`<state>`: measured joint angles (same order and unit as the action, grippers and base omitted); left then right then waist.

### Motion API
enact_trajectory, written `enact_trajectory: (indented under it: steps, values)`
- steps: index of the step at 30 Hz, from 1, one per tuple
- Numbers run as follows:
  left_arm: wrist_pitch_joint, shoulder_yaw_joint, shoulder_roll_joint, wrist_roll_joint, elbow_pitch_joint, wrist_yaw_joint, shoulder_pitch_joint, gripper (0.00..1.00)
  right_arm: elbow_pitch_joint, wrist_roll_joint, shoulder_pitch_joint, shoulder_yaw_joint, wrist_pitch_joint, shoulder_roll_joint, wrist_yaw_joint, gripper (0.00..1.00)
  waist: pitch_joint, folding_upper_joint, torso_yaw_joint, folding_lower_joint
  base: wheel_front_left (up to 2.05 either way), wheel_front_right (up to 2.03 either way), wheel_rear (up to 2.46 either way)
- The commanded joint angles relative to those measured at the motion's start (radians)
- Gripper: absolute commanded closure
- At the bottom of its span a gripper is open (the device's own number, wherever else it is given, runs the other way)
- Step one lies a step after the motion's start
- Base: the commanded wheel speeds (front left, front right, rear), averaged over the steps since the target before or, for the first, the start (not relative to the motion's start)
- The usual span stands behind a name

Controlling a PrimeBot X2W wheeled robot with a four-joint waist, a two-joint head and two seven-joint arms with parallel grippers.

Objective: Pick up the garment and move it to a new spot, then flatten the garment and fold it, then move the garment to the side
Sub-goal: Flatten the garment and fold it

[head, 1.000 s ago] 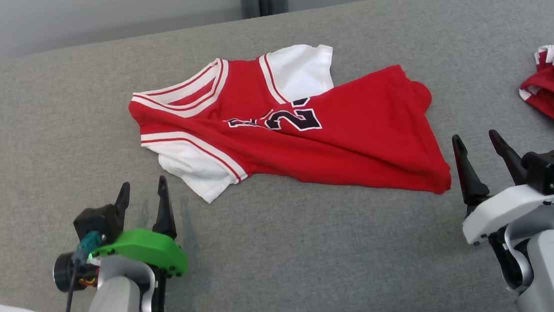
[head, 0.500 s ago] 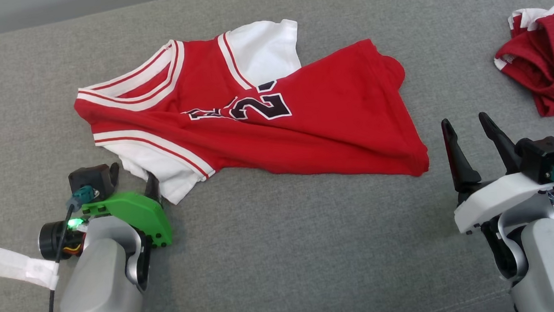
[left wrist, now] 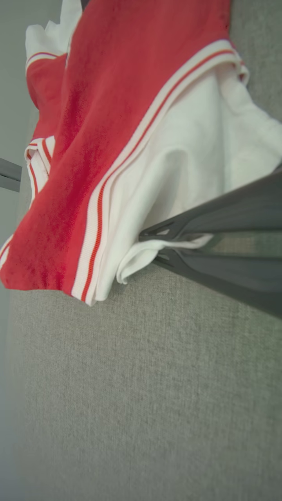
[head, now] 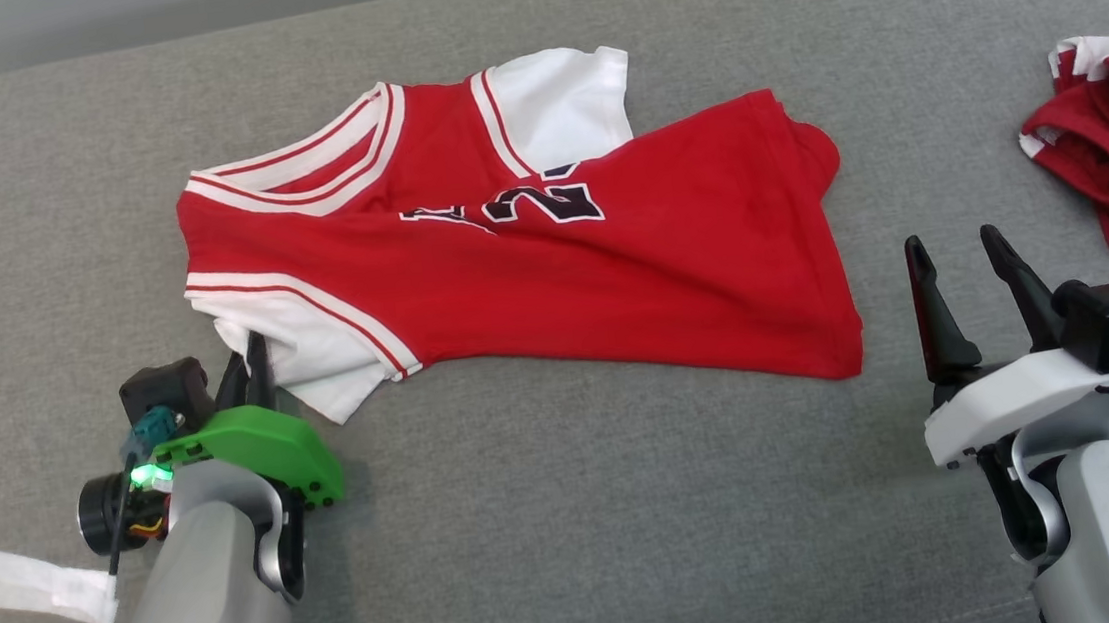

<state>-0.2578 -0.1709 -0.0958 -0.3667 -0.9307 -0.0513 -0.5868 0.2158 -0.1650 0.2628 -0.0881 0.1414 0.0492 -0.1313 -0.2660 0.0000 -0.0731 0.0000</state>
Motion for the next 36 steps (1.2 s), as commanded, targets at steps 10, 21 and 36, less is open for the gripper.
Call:
enact_trajectory:
  steps: [10,21,36]
  values:
    - [-0.007,0.091,0.036,-0.009,0.354,0.082,0.298,0.99,0.029,0.001,-0.041,-0.014,0.018,0.003,0.001,0.0,0.095,0.0,0.119,0.0,0.0,0.0,0.0]
    - [-0.007,0.106,0.044,-0.051,0.463,0.124,0.474,0.0,0.046,-0.004,-0.077,-0.015,0.025,0.003,0.001,0.0,0.144,0.0,0.13,0.0,0.0,0.0,0.0]
    - [-0.008,0.1,0.044,0.049,0.573,0.004,0.541,0.0,0.083,-0.014,-0.144,-0.002,0.051,0.003,0.001,0.0,0.256,0.0,0.123,0.0,0.0,0.0,0.0]
